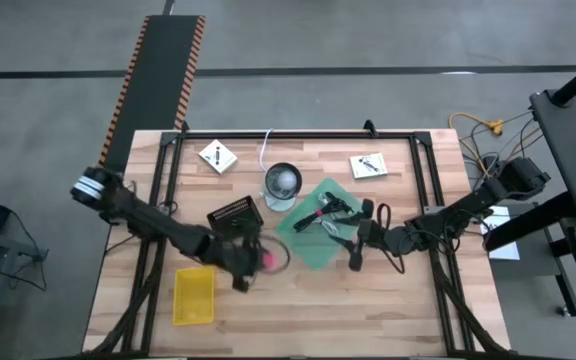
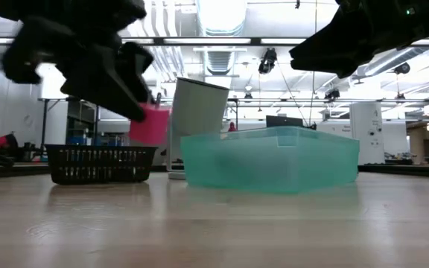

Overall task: Pick and place items into bin
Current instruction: Put the pink charger adapter into the black bin

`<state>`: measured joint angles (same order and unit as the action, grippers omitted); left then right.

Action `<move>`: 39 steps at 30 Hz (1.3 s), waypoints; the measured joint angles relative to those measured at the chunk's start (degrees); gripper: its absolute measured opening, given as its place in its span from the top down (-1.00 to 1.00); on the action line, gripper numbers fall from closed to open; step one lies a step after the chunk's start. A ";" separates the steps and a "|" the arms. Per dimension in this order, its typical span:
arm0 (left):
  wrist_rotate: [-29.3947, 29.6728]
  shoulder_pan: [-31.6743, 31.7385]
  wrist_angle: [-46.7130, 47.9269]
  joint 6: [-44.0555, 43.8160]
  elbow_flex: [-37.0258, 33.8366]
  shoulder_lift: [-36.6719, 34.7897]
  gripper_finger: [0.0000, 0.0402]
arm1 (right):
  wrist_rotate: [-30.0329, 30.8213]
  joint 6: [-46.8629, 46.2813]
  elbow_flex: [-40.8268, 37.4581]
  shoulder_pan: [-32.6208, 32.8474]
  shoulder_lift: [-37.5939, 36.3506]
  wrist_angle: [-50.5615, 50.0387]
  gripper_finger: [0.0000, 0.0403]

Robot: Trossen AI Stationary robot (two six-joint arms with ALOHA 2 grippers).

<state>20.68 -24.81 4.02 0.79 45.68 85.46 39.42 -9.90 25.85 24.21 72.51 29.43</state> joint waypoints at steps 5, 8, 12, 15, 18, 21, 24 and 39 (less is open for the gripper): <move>1.58 4.29 11.50 -7.86 -1.25 -8.15 0.32 | 3.19 -0.50 0.00 0.00 0.00 -0.05 0.00; 1.68 5.24 15.31 -8.33 -1.33 -12.13 0.32 | 4.10 -0.57 0.00 0.00 0.00 -0.08 0.00; 4.61 6.01 21.39 -8.01 -1.34 -16.63 0.32 | 4.17 -0.45 0.00 -0.04 0.00 -0.09 0.00; 7.32 7.26 24.76 -9.33 -2.12 -18.84 0.32 | 4.24 -0.43 0.00 -0.04 0.00 -0.07 0.00; 6.92 8.71 25.36 -9.57 -3.78 -20.37 0.32 | 4.24 -0.43 0.00 -0.04 0.00 -0.06 0.00; 6.10 9.87 25.75 -9.93 -5.47 -20.84 0.32 | 4.24 -0.41 0.00 -0.10 0.00 -0.06 0.00; 5.94 10.69 27.32 -10.85 -6.38 -20.65 0.32 | 4.31 -0.43 -0.02 -0.30 0.00 -0.06 0.00; 6.01 12.08 28.07 -8.89 -9.39 -20.38 -0.03 | 6.19 -0.43 -0.02 -0.61 0.00 -0.09 0.00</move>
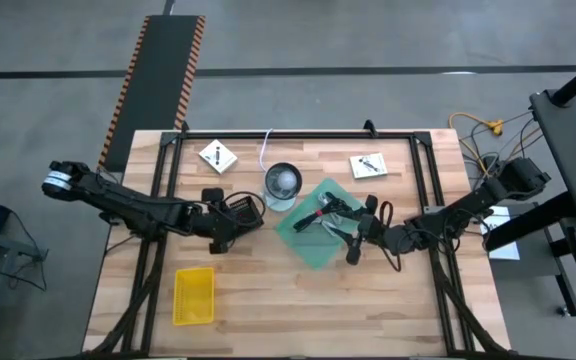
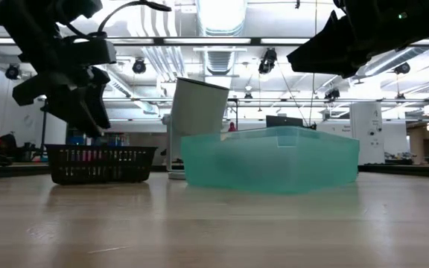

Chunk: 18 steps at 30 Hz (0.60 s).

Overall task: Pick and place items into bin
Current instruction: Put the pink charger adapter into the black bin, then put the right white card reader box into the yellow bin

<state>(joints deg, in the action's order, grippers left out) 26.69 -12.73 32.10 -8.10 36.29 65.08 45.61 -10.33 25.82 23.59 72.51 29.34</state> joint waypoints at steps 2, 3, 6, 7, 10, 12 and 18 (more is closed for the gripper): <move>0.12 0.00 -0.01 0.96 0.00 -0.09 -0.08 | -0.01 0.00 0.00 0.02 0.00 0.00 0.00; 0.23 0.00 -0.10 1.34 0.00 -0.14 -0.10 | 0.02 -0.04 0.00 0.02 0.00 0.00 0.00; 1.79 0.00 -0.30 1.57 0.00 -0.45 -0.11 | 0.02 -0.02 0.00 0.00 0.00 0.00 0.00; 3.10 -0.02 -0.46 1.62 0.00 -0.64 -0.11 | 0.02 -0.01 0.00 -0.01 0.00 0.00 0.00; 6.03 0.00 -0.99 3.02 -0.04 -1.96 -0.12 | 0.82 0.00 0.00 -0.02 0.00 0.00 0.00; 6.17 0.02 -2.32 5.57 -0.10 -3.18 -0.12 | 2.23 0.17 -0.02 -0.02 0.00 0.02 0.00; 3.46 0.02 -8.78 14.25 -0.13 -8.04 -0.12 | 11.14 2.29 -0.02 -0.02 0.00 -0.01 0.00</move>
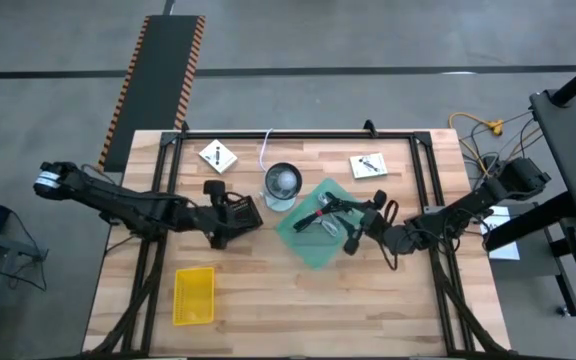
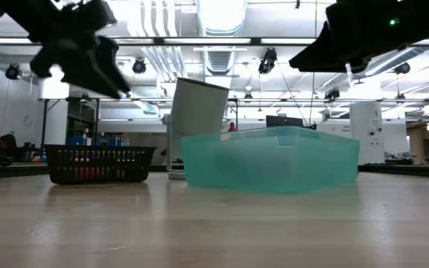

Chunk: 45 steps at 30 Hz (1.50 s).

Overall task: Pick and place items into bin
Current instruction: Put the right white card reader box into the yellow bin

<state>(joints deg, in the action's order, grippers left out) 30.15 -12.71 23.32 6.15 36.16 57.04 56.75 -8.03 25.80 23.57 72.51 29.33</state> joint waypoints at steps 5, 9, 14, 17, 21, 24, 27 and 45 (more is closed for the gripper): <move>-7.30 1.16 -10.36 7.28 -2.60 -3.69 -0.12 | 3.04 2.86 0.67 -1.84 -1.30 -0.03 0.00; -8.94 2.47 -18.70 11.43 -7.52 -5.90 -0.12 | 2.90 5.51 1.77 -4.90 -4.44 -1.01 0.00; -8.88 4.24 -24.94 13.73 -12.26 -8.02 -0.13 | 2.51 4.37 4.00 -10.08 -10.63 -10.57 0.00; -8.86 5.31 -25.32 13.69 -12.94 -9.11 -0.13 | -1.62 -0.33 6.98 -14.95 -14.43 -21.95 0.00; -8.75 5.86 -26.10 13.75 -12.81 -9.99 -0.13 | -9.98 -6.83 12.20 -24.13 -17.53 -37.39 0.00; -8.72 5.90 -27.21 13.80 -12.72 -9.99 -0.13 | -15.12 -10.59 16.08 -31.87 -17.58 -48.36 0.00; -8.71 5.97 -28.70 13.99 -12.79 -9.62 -0.13 | -20.01 -12.52 18.92 -39.58 -16.32 -55.92 0.00; -8.68 5.97 -29.32 14.12 -12.79 -5.52 -0.13 | -50.19 6.93 25.68 -65.82 4.00 -59.92 0.00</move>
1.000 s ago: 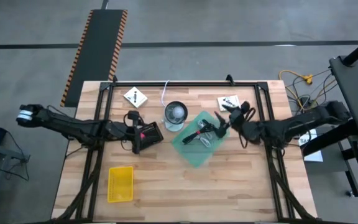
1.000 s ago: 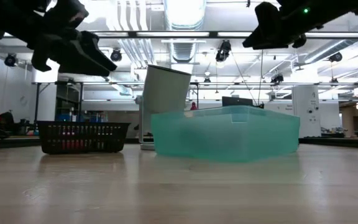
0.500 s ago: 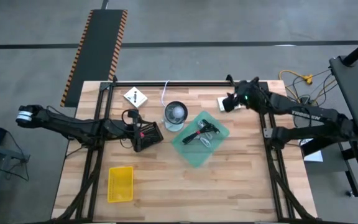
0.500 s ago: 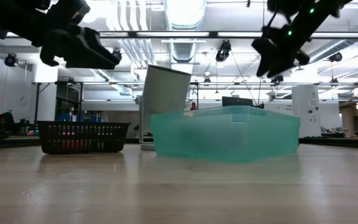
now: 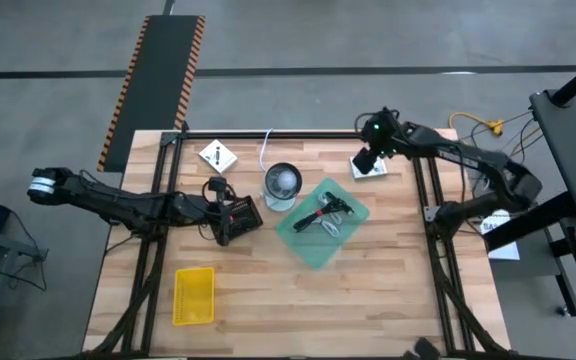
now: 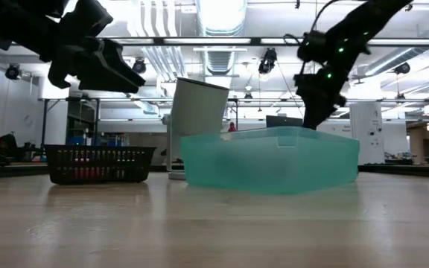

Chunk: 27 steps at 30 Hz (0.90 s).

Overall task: Pick and place items into bin
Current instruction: Put the right white card reader box into the yellow bin

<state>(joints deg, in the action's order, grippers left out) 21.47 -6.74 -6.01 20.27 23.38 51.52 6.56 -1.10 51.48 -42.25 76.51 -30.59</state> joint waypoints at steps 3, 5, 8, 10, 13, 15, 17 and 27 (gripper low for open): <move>0.00 0.00 0.10 -0.30 0.00 0.24 -0.13 | -1.76 10.93 3.72 -0.16 4.38 -4.31 0.00; 0.02 0.00 0.10 -0.35 0.00 0.29 -0.13 | -1.79 15.42 6.32 -0.14 7.15 -8.22 0.00; 0.02 0.00 0.66 -0.35 0.00 0.44 -0.13 | -1.76 18.72 10.13 -0.16 11.05 -13.66 0.00; 0.02 0.00 0.43 -0.35 0.00 0.51 -0.13 | -1.74 20.62 12.35 -0.22 13.44 -17.92 0.00; 0.02 0.00 0.58 -0.35 0.00 0.51 -0.13 | -2.36 22.51 15.41 -0.18 16.43 -24.86 0.00; 0.04 0.00 0.55 -0.37 0.00 0.46 -0.13 | -4.55 23.51 16.61 -0.18 17.79 -27.15 0.00; 0.04 0.00 0.62 -0.37 0.00 0.46 -0.13 | -6.97 25.86 16.71 -0.18 18.55 -27.75 0.00; 0.04 0.00 1.03 -0.38 0.00 0.57 -0.13 | -7.70 34.29 13.08 0.01 19.17 -23.05 -0.28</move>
<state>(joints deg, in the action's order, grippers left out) 21.52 -6.74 -4.98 19.89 23.38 52.10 -1.13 33.19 64.56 -42.24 95.68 -53.64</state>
